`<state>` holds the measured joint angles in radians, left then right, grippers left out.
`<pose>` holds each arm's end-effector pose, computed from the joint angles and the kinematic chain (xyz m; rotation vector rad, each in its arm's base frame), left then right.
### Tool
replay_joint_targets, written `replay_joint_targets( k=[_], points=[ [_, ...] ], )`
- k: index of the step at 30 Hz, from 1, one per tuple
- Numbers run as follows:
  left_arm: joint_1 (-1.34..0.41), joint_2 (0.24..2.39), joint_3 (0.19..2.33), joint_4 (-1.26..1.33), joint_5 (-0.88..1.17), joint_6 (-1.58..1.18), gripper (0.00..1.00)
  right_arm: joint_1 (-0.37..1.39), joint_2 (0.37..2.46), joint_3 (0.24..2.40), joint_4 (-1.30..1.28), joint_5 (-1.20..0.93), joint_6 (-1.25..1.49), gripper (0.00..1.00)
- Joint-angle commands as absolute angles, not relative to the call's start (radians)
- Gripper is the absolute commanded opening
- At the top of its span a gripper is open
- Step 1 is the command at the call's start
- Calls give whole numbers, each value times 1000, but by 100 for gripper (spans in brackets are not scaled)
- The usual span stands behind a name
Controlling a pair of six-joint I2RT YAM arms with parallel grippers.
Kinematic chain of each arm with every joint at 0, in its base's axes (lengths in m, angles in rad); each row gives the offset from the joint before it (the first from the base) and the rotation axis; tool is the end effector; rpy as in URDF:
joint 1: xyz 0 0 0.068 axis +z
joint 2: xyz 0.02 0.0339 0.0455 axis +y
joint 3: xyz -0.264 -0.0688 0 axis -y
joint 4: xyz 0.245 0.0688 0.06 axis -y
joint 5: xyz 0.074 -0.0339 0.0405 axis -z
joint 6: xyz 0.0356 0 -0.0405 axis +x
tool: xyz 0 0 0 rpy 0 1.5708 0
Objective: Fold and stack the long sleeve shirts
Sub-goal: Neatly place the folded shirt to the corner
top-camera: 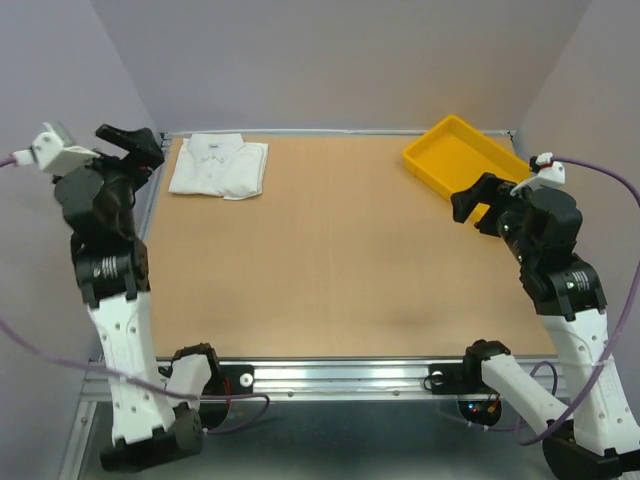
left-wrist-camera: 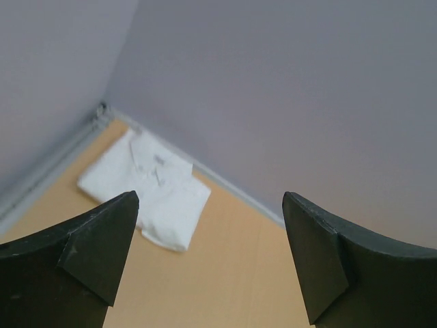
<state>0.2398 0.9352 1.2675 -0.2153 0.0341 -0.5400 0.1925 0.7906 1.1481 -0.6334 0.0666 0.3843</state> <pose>0.1791 0.0426 0.4754 -0.5288 1.3603 -0.2700 0.1459 0.0260 0.4132 0.2246 1.8461 0.3405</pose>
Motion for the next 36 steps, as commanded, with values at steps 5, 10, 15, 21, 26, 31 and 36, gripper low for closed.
replay_joint_targets(
  k=[5, 10, 15, 21, 26, 31, 36],
  points=[
    [181, 641, 1454, -495, -227, -362, 99, 288, 738, 1310, -770, 330, 322, 100],
    [46, 543, 1445, -555, -408, -359, 99, 318, 681, 1322, -765, 422, 276, 100],
    [-41, 496, 1352, -601, -560, -374, 99, 318, 573, 1247, -704, 505, 250, 100],
    [-74, 457, 1204, -566, -560, -376, 99, 316, 494, 1181, -643, 520, 238, 100],
    [-78, 451, 1187, -534, -529, -370, 99, 318, 491, 1172, -629, 525, 222, 100],
    [-81, 440, 1158, -522, -520, -370, 99, 318, 497, 1161, -620, 523, 219, 100],
    [-84, 440, 1152, -514, -515, -368, 99, 318, 499, 1152, -614, 512, 225, 100]
  ],
)
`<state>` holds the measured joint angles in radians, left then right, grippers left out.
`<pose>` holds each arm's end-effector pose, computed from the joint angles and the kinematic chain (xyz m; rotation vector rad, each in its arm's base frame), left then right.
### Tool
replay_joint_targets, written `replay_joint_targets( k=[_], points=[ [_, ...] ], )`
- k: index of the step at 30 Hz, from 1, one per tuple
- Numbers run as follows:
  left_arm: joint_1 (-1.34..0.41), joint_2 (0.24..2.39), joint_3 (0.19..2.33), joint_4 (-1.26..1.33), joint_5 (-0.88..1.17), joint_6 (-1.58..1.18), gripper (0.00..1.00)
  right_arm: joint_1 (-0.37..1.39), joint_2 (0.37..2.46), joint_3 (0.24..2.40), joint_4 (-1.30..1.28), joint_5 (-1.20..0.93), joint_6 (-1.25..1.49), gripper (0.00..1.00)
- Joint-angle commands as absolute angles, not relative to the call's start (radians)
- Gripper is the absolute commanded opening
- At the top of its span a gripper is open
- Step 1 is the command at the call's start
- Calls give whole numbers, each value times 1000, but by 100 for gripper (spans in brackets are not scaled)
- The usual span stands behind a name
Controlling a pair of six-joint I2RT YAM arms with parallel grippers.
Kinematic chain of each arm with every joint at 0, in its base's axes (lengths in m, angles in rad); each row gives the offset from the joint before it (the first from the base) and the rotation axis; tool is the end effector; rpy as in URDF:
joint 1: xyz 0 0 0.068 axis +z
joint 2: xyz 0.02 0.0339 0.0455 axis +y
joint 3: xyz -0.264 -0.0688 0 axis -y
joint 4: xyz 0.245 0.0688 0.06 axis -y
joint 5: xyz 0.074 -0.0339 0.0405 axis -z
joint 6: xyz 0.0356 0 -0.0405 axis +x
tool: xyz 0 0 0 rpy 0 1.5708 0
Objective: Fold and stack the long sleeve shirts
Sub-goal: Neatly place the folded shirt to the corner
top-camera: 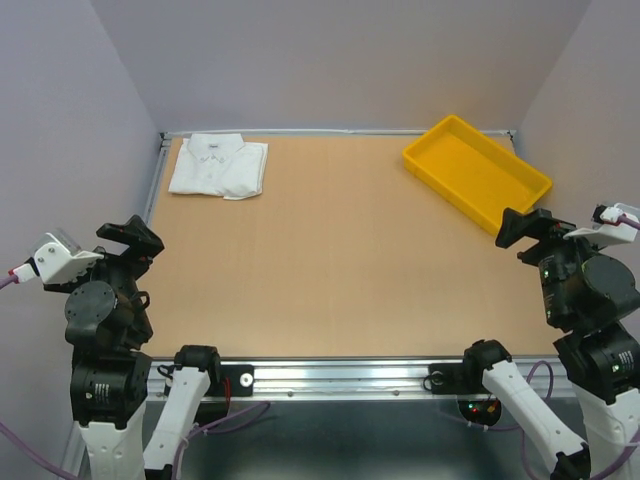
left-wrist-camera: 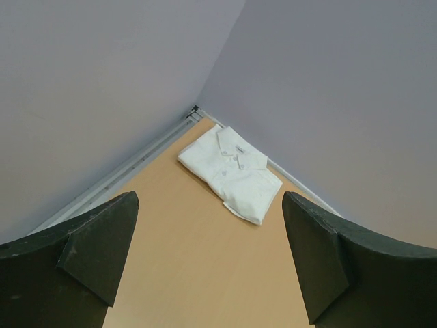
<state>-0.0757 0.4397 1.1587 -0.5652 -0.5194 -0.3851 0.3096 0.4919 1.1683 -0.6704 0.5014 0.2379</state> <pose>0.0309 0.0154 0.4485 -0.6322 1.2910 -0.0107 0.0490 -0.0023 0.4390 0.3360 1.5292 0.0385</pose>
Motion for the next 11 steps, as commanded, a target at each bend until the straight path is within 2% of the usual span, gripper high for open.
replay_joint_targets(
  k=[1, 11],
  points=[
    [-84, 440, 1152, -512, -515, -373, 99, 318, 500, 1151, -612, 512, 225, 100],
    [-84, 439, 1135, -500, -508, -377, 99, 318, 500, 1155, -606, 500, 210, 100]
  ],
)
